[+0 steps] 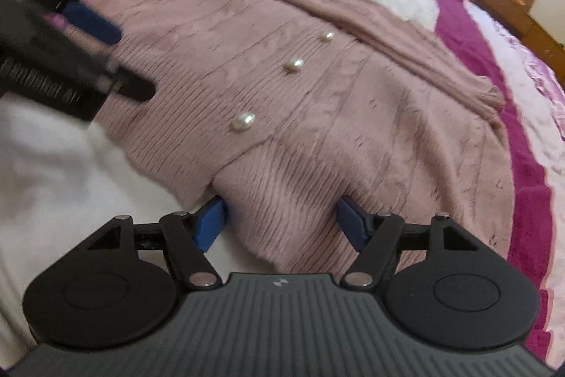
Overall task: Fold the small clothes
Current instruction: 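Move both tools to the cardigan hem beside the pearl buttons, then close the right tool on the hem while the left tool closes on the hem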
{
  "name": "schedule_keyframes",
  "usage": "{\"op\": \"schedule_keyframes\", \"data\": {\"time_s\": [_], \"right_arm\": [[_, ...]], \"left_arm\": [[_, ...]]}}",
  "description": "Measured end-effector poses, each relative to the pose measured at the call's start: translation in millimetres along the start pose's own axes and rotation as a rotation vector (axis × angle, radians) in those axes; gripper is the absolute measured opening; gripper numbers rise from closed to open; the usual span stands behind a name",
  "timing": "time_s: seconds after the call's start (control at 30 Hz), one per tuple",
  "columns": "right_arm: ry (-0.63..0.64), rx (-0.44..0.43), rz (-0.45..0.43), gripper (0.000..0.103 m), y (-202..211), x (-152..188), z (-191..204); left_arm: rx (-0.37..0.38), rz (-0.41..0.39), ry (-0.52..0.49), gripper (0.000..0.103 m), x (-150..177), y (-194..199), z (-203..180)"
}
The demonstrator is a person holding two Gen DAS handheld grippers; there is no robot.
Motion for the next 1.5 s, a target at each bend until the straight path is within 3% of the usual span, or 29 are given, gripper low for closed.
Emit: {"op": "schedule_keyframes", "data": {"time_s": [0.33,0.53,0.67,0.73,0.83,0.97,1.1,1.27,1.5], "right_arm": [[-0.076,0.055,-0.140,0.074,16,-15,-14],[-0.069,0.011,-0.120,0.074,15,-14,-10],[-0.039,-0.040,-0.070,0.074,14,-9,-5],[-0.027,-0.045,-0.037,0.074,10,-6,-2],[-0.007,-0.054,0.018,0.075,2,-2,2],[0.054,-0.021,0.029,0.075,-4,-2,12],[0.094,0.031,0.011,0.075,-11,-5,20],[0.063,0.090,-0.079,0.070,-8,-14,17],[-0.030,0.067,-0.144,0.067,3,-23,4]], "left_arm": [[0.102,-0.014,-0.125,0.066,7,-1,-24],[0.093,-0.002,-0.227,0.066,13,-6,-39],[0.012,0.016,-0.271,0.068,20,-15,-42],[-0.029,0.009,-0.261,0.068,20,-20,-37],[-0.029,-0.010,-0.182,0.069,15,-20,-27],[-0.053,-0.046,-0.107,0.068,4,-19,-14],[-0.015,-0.049,-0.057,0.068,-2,-17,-7],[0.036,-0.076,-0.106,0.067,5,-4,-12],[0.092,-0.078,-0.167,0.066,14,0,-18]]}}
Point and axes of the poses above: each gripper's, at about its wrist camera, not at the fingertips, and y roughly against the way its jaws point, z to its left, x to its underside, the point moved 2 cm from there along -y, roughly the way its jaws point, and after that the axes turned 1 degree about -y, right-handed, at the moved point
